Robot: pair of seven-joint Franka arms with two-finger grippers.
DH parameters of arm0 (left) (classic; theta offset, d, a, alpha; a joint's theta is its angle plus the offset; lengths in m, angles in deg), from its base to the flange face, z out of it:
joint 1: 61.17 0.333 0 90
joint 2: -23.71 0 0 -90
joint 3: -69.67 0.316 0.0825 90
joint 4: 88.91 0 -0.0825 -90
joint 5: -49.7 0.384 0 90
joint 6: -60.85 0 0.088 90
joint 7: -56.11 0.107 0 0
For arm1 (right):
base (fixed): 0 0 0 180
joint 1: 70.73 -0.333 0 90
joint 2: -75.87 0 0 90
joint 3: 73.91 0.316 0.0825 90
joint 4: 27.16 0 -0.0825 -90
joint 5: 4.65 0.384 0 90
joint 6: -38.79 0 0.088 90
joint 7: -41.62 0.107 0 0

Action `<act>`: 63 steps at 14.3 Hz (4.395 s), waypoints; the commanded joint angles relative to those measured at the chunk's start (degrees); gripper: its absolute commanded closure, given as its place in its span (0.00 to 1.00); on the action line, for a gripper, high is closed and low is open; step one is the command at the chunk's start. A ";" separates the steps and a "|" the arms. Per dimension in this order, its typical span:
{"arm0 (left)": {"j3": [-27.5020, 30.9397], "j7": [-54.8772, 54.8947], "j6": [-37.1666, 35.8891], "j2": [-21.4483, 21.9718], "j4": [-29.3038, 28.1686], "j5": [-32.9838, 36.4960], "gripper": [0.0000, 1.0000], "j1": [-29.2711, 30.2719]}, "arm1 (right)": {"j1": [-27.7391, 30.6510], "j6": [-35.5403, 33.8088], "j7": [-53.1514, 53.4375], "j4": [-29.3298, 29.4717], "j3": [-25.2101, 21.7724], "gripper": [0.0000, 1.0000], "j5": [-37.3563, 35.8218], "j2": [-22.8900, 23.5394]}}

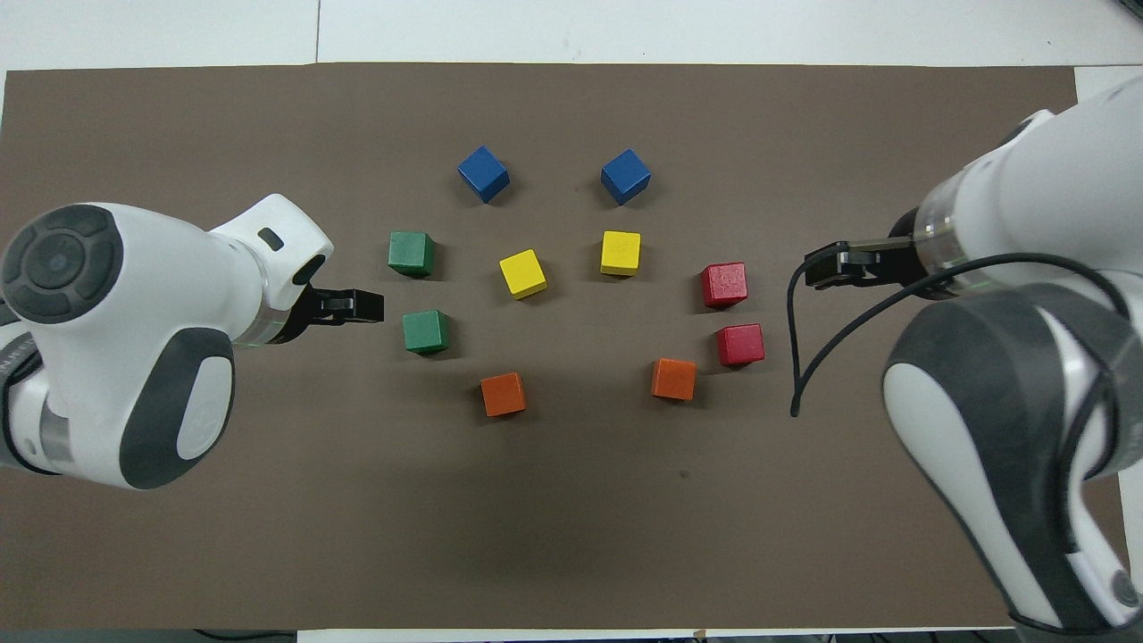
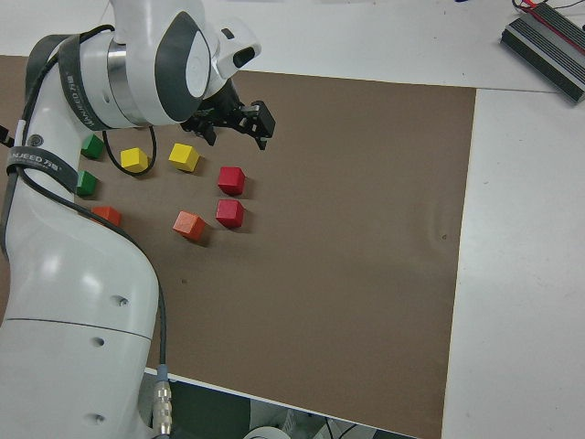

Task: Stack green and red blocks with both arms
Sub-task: 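Lower the left gripper onto green while the right gripper lowers onto red, then close the left gripper on green while the right gripper closes on red, then carry green outward with the left gripper while the right gripper carries red outward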

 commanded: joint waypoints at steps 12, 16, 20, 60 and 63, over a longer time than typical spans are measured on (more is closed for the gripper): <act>1.15 -8.10 14.15 -8.77 -5.70 -0.47 0.00 -7.94 | -3.37 24.86 4.56 -22.84 -0.01 0.00 2.06 1.10; 1.24 -8.36 14.07 -12.02 -4.82 0.41 0.00 -8.64 | -3.54 28.73 4.65 -25.13 0.08 0.00 2.06 1.54; 1.24 -8.98 14.85 -15.71 -3.15 2.16 0.00 -8.64 | -4.77 34.00 4.91 -28.64 0.08 0.00 2.06 1.89; 1.33 29.25 18.02 -13.96 -8.07 4.98 1.00 30.20 | 18.96 38.22 -28.31 -26.89 -0.27 1.00 2.15 6.90; 1.42 29.25 18.02 -14.05 -8.07 4.98 1.00 30.21 | 19.13 38.76 -28.31 -27.24 -0.27 1.00 2.15 7.51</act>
